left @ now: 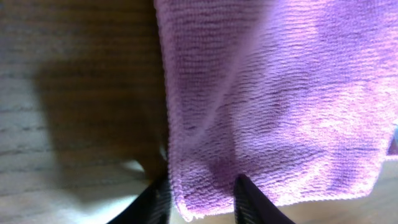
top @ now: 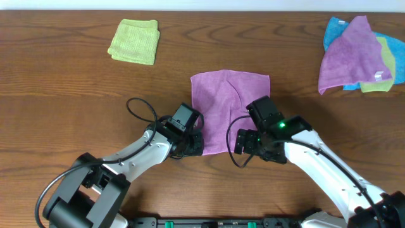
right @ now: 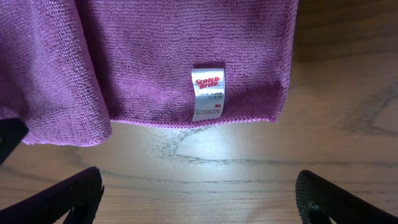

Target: Fold the cloth

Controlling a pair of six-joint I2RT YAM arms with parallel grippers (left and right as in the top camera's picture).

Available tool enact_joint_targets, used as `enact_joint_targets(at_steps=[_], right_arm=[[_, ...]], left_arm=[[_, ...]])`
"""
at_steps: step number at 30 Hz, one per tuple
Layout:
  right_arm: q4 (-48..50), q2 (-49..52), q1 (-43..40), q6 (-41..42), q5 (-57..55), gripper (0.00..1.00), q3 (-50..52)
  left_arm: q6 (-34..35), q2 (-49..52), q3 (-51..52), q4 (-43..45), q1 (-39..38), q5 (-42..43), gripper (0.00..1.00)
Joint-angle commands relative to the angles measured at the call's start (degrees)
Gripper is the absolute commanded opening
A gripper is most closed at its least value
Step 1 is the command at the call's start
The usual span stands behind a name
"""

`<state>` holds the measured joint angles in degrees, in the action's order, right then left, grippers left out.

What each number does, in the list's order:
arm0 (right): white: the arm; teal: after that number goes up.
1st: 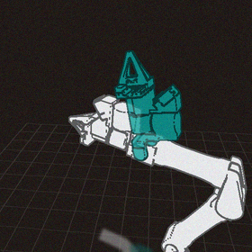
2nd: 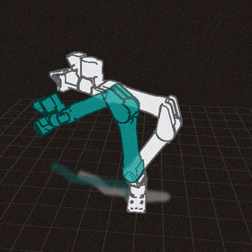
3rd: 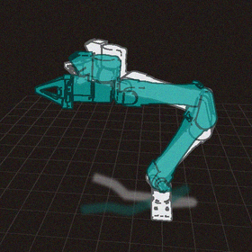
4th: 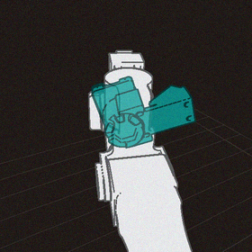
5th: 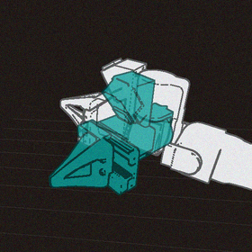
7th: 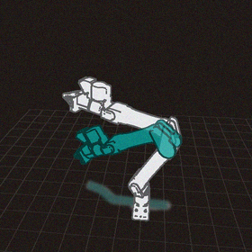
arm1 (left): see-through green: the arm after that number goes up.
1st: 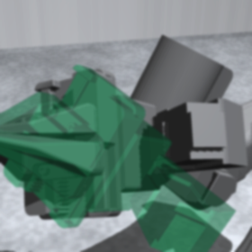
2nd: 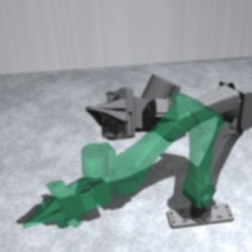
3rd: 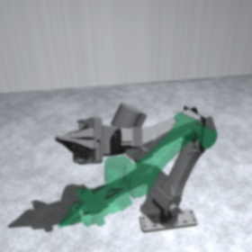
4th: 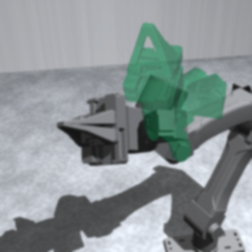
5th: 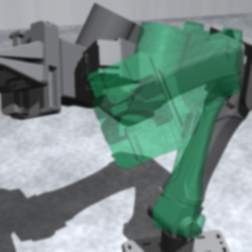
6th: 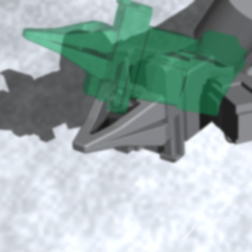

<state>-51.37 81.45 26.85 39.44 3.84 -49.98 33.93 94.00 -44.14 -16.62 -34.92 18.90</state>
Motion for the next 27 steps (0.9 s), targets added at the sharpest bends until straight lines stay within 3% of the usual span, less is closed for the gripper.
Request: enact_joint_targets(at_steps=[1,4,11,13,14,27], right_arm=[[-0.17,-0.57,-0.22,-0.98,-2.27,0.99,0.28],[-0.20,-0.55,-0.22,-0.98,-2.40,0.99,0.28],[-0.26,-0.55,-0.22,-0.98,-2.58,0.99,0.28],[-0.26,-0.57,-0.20,-0.98,-2.58,0.99,0.28],[-0.26,-0.55,-0.20,-0.98,-2.58,0.99,0.28],[-3.58,-0.55,-0.20,1.20,-1.90,0.99,1.29]], left_arm=[[1.03,1.64,1.79,-0.63,-0.11,-1.55,0.31],[1.01,1.99,1.79,-0.61,-0.39,-2.05,0.24],[1.29,5.05,1.81,0.59,-2.01,-2.36,0.20],[1.27,5.99,1.81,0.61,-2.03,-2.34,0.07],[1.27,6.51,1.81,0.61,-2.03,-2.36,0.06],[1.22,7.13,1.55,-2.23,2.08,0.61,0.06]])
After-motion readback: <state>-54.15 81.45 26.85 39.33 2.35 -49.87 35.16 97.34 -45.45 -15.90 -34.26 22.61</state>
